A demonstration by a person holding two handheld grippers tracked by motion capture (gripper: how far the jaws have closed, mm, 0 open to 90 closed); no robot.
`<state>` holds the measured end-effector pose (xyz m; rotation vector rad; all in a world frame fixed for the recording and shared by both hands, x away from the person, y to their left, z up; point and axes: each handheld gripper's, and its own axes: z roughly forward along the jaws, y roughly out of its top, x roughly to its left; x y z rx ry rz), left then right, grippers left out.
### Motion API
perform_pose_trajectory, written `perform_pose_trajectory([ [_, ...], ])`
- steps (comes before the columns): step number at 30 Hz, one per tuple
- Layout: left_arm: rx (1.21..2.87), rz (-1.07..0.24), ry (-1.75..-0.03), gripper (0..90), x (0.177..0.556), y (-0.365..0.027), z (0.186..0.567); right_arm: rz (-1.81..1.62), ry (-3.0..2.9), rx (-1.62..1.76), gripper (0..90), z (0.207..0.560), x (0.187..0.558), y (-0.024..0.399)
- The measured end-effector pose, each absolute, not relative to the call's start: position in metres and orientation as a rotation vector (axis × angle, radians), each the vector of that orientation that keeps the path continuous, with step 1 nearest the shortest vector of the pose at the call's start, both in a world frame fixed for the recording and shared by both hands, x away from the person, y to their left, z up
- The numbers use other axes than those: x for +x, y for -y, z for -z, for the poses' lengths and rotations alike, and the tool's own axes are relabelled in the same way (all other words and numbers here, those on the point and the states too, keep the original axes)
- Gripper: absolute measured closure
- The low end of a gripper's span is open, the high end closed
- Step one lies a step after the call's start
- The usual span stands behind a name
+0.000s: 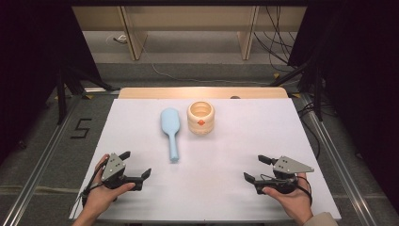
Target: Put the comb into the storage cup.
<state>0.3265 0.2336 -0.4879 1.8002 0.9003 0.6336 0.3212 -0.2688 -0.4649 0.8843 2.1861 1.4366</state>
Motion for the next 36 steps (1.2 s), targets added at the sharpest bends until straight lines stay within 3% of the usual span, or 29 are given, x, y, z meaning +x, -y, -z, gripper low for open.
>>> perform_pose_trajectory([
  [7,1.796,-0.630,-0.900,1.2,0.326,-0.233,0.487,-1.438,-2.188,0.883,15.2,0.465,0.321,0.269],
  [11,1.784,-0.623,-0.923,11.8,0.328,-0.230,0.482,-1.433,-2.187,0.881,15.3,0.464,0.321,0.268],
  [12,1.780,-0.619,-0.926,19.3,0.329,-0.228,0.480,-1.433,-2.184,0.885,15.5,0.464,0.320,0.267],
  [13,1.779,-0.627,-0.924,19.3,0.330,-0.227,0.478,-1.433,-2.184,0.885,15.5,0.464,0.320,0.267],
  [14,1.755,-0.645,-0.946,33.7,0.331,-0.225,0.474,-1.432,-2.187,0.884,15.5,0.464,0.320,0.267],
  [18,1.743,-0.590,-0.984,67.7,0.338,-0.219,0.470,-1.430,-2.185,0.886,15.6,0.464,0.321,0.267],
  [20,1.754,-0.557,-0.984,72.9,0.340,-0.216,0.470,-1.427,-2.186,0.887,15.6,0.464,0.321,0.267],
  [22,1.780,-0.525,-0.992,88.3,0.345,-0.211,0.469,-1.421,-2.184,0.890,15.6,0.464,0.321,0.268],
  [36,1.938,-0.482,-0.966,89.6,0.389,-0.149,0.466,-1.418,-2.191,0.901,15.7,0.465,0.321,0.268],
])
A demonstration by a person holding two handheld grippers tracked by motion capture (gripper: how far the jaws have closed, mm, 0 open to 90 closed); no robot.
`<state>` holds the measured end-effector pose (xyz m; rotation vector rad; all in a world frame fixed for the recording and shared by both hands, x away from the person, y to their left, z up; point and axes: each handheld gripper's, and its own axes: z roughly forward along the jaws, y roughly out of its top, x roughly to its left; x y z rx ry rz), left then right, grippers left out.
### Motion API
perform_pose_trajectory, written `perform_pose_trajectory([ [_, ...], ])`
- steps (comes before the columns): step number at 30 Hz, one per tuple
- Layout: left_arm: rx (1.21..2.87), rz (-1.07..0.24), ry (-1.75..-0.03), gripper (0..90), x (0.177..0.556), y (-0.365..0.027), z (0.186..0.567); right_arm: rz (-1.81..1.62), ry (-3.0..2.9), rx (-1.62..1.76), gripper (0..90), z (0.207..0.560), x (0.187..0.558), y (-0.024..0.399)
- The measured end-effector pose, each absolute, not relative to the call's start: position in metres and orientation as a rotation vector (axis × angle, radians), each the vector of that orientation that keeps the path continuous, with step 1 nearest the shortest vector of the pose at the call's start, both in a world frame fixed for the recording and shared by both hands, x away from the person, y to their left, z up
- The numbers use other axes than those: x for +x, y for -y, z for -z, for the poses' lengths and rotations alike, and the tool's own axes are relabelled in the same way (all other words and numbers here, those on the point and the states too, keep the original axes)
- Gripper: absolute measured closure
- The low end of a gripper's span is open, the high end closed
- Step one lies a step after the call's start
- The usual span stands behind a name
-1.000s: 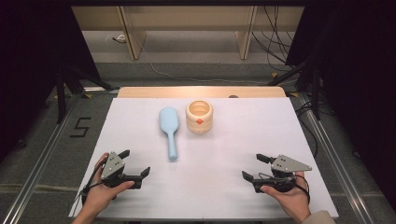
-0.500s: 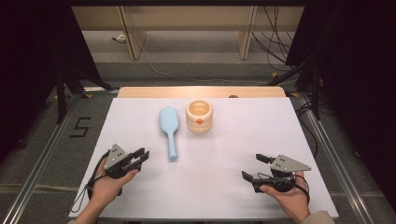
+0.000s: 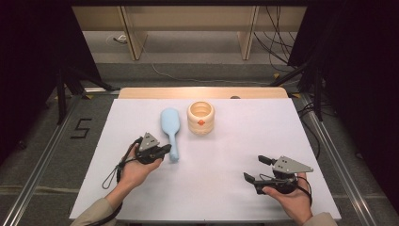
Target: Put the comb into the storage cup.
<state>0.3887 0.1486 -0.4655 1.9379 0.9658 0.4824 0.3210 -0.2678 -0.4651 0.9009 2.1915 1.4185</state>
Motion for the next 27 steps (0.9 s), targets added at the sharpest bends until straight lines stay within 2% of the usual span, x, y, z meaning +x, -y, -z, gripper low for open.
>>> perform_pose_trajectory([
  [14,2.123,-0.442,-1.050,89.6,0.427,-0.097,0.479,-1.410,-2.202,0.901,15.7,0.466,0.321,0.268],
  [27,2.190,-0.441,-1.119,89.7,0.434,-0.090,0.486,-1.409,-2.199,0.899,15.7,0.466,0.321,0.268],
])
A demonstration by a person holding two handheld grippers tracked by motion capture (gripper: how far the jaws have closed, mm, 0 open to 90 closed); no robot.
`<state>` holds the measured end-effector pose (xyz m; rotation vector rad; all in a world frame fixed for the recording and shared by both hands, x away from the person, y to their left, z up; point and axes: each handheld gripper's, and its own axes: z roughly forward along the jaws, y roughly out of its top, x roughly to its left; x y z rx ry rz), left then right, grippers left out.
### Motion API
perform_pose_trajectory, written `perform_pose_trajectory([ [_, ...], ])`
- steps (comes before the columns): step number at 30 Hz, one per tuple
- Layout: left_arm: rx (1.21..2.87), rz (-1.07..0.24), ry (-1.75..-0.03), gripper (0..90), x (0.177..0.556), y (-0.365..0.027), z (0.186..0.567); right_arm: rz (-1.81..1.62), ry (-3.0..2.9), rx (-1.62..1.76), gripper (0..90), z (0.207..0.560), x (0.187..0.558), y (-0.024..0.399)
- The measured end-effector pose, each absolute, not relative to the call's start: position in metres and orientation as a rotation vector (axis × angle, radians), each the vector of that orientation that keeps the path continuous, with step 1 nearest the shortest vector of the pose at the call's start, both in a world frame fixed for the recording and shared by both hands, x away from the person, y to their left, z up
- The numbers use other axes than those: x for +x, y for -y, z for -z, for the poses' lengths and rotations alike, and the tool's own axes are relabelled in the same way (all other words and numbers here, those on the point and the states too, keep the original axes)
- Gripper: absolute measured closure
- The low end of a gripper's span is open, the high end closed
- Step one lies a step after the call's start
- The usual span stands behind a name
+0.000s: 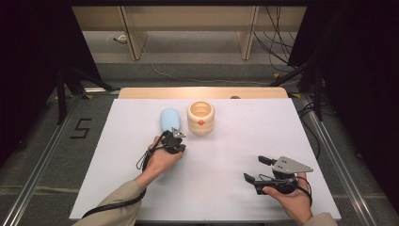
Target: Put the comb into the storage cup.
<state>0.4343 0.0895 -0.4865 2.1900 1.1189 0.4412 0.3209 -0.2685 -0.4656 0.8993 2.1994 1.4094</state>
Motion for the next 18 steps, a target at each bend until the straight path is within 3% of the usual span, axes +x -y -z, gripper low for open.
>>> perform_pose_trajectory([
  [18,2.250,-0.440,-1.145,89.7,0.4400,-0.0970,0.4823,-1.409,-2.205,0.909,15.8,0.4668,0.3215,0.2687],
])
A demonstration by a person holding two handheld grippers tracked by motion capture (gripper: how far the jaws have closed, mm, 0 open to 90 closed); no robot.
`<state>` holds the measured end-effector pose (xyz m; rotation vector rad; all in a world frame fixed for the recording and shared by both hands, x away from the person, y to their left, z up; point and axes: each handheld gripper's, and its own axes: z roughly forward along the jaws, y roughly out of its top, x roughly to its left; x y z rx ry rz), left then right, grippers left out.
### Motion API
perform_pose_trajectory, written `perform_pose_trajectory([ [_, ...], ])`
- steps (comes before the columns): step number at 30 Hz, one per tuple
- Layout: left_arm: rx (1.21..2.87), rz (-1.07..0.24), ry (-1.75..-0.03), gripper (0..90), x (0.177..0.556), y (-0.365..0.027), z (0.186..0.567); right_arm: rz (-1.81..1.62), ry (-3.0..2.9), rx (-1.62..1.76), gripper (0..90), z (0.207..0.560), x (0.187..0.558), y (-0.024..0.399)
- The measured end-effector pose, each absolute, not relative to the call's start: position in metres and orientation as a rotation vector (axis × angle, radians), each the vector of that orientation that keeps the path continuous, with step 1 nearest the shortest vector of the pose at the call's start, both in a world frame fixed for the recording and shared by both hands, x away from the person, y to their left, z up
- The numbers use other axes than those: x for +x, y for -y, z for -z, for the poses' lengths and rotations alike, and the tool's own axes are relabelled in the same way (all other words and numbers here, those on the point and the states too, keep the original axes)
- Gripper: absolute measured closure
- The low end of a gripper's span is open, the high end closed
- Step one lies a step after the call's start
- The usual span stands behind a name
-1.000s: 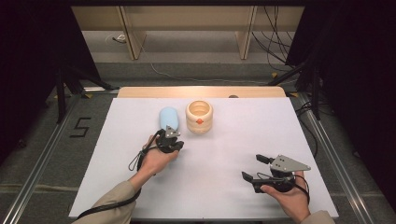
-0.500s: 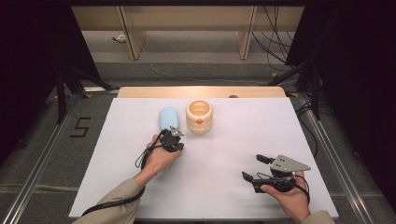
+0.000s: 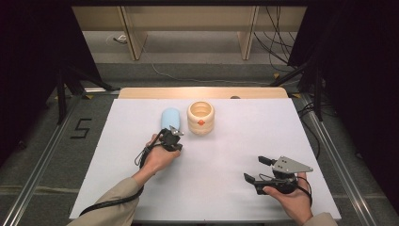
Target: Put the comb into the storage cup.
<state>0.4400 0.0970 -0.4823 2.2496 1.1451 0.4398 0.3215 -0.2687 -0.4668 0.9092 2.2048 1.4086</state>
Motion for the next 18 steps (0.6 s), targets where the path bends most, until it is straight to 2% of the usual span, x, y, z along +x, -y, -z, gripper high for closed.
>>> perform_pose_trajectory([
  [18,2.260,-0.467,-1.209,89.6,0.444,-0.126,0.480,-1.402,-2.212,0.906,15.8,0.467,0.321,0.269],
])
